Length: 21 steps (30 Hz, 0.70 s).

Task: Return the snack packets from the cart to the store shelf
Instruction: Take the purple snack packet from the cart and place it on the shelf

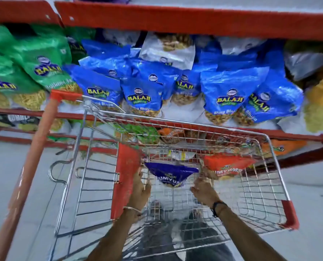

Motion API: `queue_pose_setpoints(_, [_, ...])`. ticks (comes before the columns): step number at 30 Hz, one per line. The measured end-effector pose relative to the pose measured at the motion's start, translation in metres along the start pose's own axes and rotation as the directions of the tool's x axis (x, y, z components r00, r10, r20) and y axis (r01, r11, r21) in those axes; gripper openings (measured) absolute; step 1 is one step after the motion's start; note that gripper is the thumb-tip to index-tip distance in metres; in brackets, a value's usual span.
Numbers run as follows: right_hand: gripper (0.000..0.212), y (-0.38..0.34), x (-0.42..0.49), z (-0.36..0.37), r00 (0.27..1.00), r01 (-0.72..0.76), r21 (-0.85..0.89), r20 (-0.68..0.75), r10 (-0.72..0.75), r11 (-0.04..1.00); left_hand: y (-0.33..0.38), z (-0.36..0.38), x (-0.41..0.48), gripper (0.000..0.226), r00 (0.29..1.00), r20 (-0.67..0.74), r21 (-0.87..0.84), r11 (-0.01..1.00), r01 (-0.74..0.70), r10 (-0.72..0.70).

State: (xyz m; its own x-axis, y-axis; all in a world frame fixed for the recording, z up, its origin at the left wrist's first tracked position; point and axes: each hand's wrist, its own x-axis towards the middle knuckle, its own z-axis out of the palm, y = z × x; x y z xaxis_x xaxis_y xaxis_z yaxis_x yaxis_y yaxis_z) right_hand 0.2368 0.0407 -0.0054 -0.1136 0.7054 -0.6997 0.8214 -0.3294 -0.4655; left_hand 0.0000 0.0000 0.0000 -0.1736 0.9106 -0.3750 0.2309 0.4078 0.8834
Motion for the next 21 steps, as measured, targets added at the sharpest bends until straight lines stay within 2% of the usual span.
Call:
queue_pose_setpoints(2, [0.040,0.001,0.016,0.009,0.999,-0.031,0.149,-0.028,0.036,0.988,-0.010,0.006,0.013,0.060,0.994,0.031,0.031,0.994,0.103,-0.104])
queue_pose_setpoints(5, [0.032,0.001,0.042,0.023,0.993,0.014,0.228,-0.117,0.013,0.974,-0.026,0.016,0.034,0.057,0.970,0.114,0.056,0.976,0.210,-0.215])
queue_pose_setpoints(8, [0.028,0.000,0.054,0.033,0.979,0.015,0.292,-0.198,0.045,0.956,-0.040,0.026,0.057,0.055,0.956,0.093,-0.047,0.957,0.285,-0.280])
queue_pose_setpoints(11, [0.027,0.003,0.063,0.040,0.954,0.049,0.347,-0.293,0.059,0.937,-0.054,0.036,0.076,0.038,0.944,0.051,-0.088,0.940,0.329,-0.326])
queue_pose_setpoints(13, [0.024,0.004,0.065,0.041,0.947,0.037,0.355,-0.312,0.081,0.934,-0.060,0.039,0.082,0.021,0.931,0.026,0.017,0.932,0.363,-0.363])
queue_pose_setpoints(14, [0.023,0.004,0.064,0.041,0.941,0.023,0.356,-0.325,0.100,0.934,-0.063,0.039,0.084,0.022,0.943,-0.008,0.100,0.938,0.333,-0.333])
queue_pose_setpoints(16, [0.021,0.004,0.063,0.041,0.930,0.024,0.366,-0.350,0.114,0.930,-0.070,0.039,0.084,0.030,0.968,-0.079,0.105,0.964,0.246,-0.239])
queue_pose_setpoints(18, [0.022,0.003,0.061,0.040,0.919,0.041,0.374,-0.378,0.112,0.927,-0.072,0.040,0.084,0.015,0.971,-0.129,0.114,0.970,0.215,-0.200])
queue_pose_setpoints(21, [0.025,-0.006,0.055,0.034,0.905,0.102,0.348,-0.421,0.059,0.932,-0.064,0.035,0.079,0.011,0.976,-0.134,0.103,0.978,0.184,-0.170])
